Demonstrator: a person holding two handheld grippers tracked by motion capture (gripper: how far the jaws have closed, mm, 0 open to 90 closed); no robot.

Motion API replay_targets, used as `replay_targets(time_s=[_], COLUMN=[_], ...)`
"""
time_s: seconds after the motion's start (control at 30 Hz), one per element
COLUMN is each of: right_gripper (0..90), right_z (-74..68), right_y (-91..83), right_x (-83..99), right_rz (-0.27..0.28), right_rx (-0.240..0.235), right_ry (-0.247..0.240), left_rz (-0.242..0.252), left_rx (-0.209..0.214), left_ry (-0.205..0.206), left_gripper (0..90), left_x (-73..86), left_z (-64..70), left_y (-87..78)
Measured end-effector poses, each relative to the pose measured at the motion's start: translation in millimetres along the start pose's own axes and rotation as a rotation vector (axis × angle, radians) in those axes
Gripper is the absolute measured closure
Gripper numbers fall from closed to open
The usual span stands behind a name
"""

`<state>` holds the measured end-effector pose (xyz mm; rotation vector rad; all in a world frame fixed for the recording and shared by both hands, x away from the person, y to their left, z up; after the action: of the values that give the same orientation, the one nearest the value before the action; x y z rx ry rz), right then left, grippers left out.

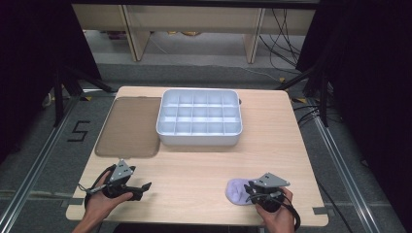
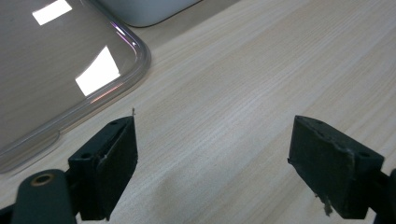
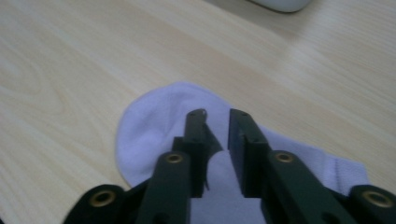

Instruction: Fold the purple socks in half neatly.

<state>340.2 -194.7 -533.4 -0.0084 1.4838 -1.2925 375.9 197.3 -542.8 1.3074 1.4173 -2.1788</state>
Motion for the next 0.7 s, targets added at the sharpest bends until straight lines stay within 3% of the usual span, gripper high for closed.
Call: replay_targets(time_s=[0.07, 0.1, 0.13, 0.17, 0.23, 0.27, 0.37, 0.7], right_gripper=[84.8, 86.4, 88.4, 90.0, 90.0, 90.0, 90.0, 90.0], right_z=[-4.6, -5.2, -7.6, -6.8, -10.3, -12.1, -17.0, -23.5], right_y=[1.3, 2.8, 2.4, 4.5, 6.7, 7.4, 11.2, 27.1], right_x=[0.4, -0.7, -1.5, -3.6, -5.8, -5.7, -6.9, -9.6], right_rz=[-0.027, -0.019, -0.03, -0.01, -0.011, -0.028, -0.051, -0.097], right_rx=[-0.015, -0.018, -0.028, -0.021, -0.033, -0.042, -0.058, -0.085], right_ry=[0.002, -0.027, -0.035, -0.075, -0.092, -0.099, -0.098, -0.137], left_rz=[0.0, 0.005, 0.0, -0.012, -0.01, -0.013, 0.005, -0.007], left_rx=[-0.003, -0.007, -0.005, -0.003, 0.006, -0.004, 0.005, -0.001], left_ry=[0.011, -0.013, -0.014, 0.002, -0.027, 0.006, -0.032, -0.024], left_gripper=[14.8, 14.8, 14.9, 14.8, 14.8, 14.8, 14.9, 15.1], left_x=[-0.4, 0.0, 0.4, 0.7, 1.6, 0.7, 0.8, 0.2], left_z=[-1.4, -0.4, 0.0, -0.7, 2.2, -1.1, 2.2, 1.1], left_y=[0.2, 0.8, 0.9, 0.9, 1.3, 1.0, 1.4, 0.9])
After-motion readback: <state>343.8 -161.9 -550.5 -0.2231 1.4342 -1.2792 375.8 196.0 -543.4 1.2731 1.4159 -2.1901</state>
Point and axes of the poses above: each handheld gripper's, and its own axes: y roughly forward along the jaws, x roughly out of its underside, z roughly to its right, the point moved 7 cm from there along y, roughly forward along the jaws, and after that the axes turned 14 degrees about -y, right-handed, at the moved point
